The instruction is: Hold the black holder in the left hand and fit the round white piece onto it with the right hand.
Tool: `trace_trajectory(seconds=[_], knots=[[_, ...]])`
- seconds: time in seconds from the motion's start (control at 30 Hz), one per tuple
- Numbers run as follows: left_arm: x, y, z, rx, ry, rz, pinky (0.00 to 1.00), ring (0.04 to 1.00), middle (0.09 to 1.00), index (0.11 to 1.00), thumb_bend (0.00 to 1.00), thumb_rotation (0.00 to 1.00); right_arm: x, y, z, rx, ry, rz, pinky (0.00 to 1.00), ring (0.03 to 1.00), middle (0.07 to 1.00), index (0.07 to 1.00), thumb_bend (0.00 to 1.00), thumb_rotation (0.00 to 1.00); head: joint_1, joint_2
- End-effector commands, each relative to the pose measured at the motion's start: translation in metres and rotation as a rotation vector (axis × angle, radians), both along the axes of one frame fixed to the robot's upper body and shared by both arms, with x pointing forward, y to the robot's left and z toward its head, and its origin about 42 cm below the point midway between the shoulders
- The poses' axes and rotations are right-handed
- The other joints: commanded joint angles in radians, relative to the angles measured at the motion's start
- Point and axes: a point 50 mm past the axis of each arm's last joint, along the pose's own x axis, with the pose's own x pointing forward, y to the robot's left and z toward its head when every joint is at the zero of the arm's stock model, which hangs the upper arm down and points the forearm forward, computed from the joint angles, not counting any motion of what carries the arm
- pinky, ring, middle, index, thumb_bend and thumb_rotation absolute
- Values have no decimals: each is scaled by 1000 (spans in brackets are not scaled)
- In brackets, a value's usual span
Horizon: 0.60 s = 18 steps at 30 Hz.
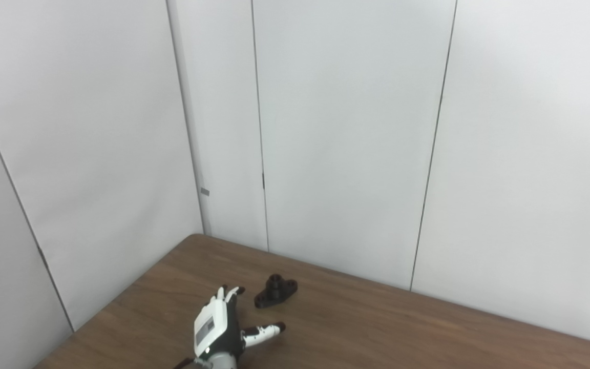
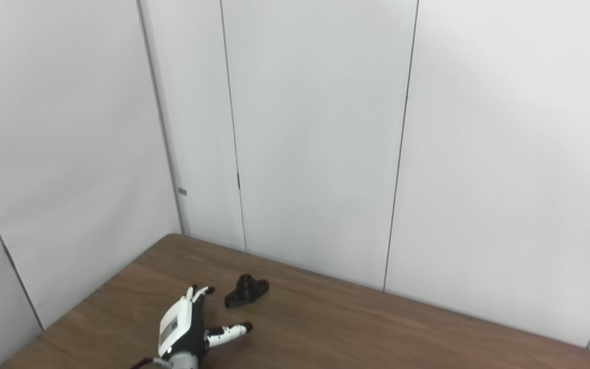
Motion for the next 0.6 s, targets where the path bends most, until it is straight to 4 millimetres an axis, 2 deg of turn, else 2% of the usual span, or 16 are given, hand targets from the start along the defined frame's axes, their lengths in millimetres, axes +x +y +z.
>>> trace_trajectory(seconds=[0.0, 0.2, 0.3, 0.57], knots=[[11, 6, 11, 3, -23, 15, 1000, 992, 1000, 861, 1000, 357, -6, -2, 2, -4, -13, 1, 926, 950, 973, 918, 862, 832, 0, 1], [24, 8, 5, -20, 5, 23, 1000, 994, 1000, 861, 1000, 368, -10, -1, 4, -2, -12, 3, 921, 950, 969, 914, 866, 833, -8, 11], [30, 7, 2, -29, 11, 22, 1000, 1000, 1000, 861, 1000, 364, -11, -1, 6, 18, -13, 6, 949, 961, 969, 914, 884, 829, -8, 16], [37, 5, -3, -49, 28, 12, 1000, 1000, 1000, 858, 1000, 367, -18, -2, 4, 28, -9, 8, 952, 971, 976, 913, 883, 818, -19, 27]])
